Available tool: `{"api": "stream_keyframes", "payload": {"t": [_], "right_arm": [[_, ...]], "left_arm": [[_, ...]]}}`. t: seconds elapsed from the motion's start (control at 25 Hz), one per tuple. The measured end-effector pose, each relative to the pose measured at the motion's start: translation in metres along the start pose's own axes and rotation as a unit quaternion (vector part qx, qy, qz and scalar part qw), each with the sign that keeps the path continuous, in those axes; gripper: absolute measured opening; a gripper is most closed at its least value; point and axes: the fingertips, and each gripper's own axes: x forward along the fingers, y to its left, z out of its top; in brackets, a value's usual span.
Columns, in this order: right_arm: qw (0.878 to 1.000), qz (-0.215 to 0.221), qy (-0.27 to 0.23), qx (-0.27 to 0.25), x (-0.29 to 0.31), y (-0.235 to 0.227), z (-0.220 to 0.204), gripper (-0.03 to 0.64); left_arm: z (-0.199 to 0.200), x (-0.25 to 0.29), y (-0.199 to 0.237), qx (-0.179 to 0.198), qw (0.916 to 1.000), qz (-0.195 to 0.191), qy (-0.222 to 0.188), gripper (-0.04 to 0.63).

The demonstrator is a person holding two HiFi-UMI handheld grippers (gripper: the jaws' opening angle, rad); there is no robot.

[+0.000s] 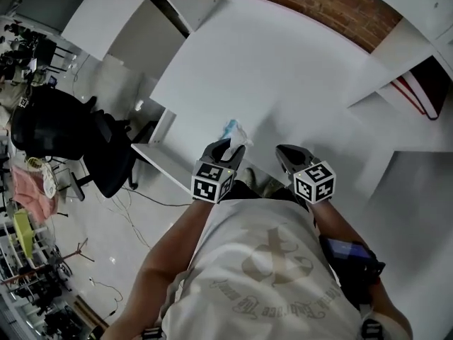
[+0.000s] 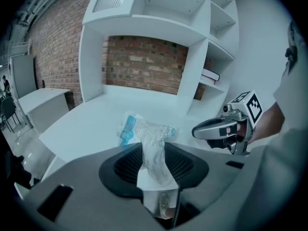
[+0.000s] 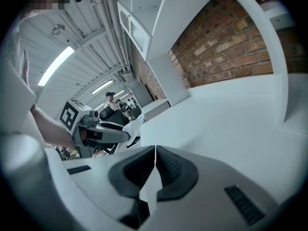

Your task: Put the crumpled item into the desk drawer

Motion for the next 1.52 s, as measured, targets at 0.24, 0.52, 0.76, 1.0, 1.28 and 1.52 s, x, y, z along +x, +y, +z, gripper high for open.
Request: {"api": "stream_keyframes", "payload": {"t": [0.24, 0.52, 0.76, 1.0, 1.28, 1.52], "right_arm": [[1.000, 0.019, 0.015, -0.016, 0.023, 0.023, -0.007, 0.025], [0.999, 0.013, 0.015, -0.028, 0.038, 0.053, -0.003, 0.025], [0.999, 0.013, 0.022, -0.035, 0.053, 0.085, -0.006, 0.025], [0.998, 0.017, 0.029, -0.046, 0.073, 0.115, -0.010, 0.025], [0.997, 0.021, 0.032, -0.062, 0.098, 0.160, -0.005, 0.025], [0.997, 0.016, 0.032, -0.069, 0.121, 0.186, -0.004, 0.025]], "left_arm": [[-0.024, -0.026, 0.023, -0.019, 0.9996, 0.021, -0.001, 0.158], [-0.039, -0.058, 0.045, -0.033, 0.9991, 0.024, -0.013, 0.156], [-0.048, -0.079, 0.061, -0.051, 0.9980, 0.024, -0.027, 0.156], [-0.066, -0.104, 0.087, -0.063, 0.9969, 0.033, -0.032, 0.156], [-0.089, -0.142, 0.126, -0.080, 0.9952, 0.042, -0.038, 0.156], [-0.109, -0.162, 0.160, -0.087, 0.9947, 0.044, -0.035, 0.156]]}}
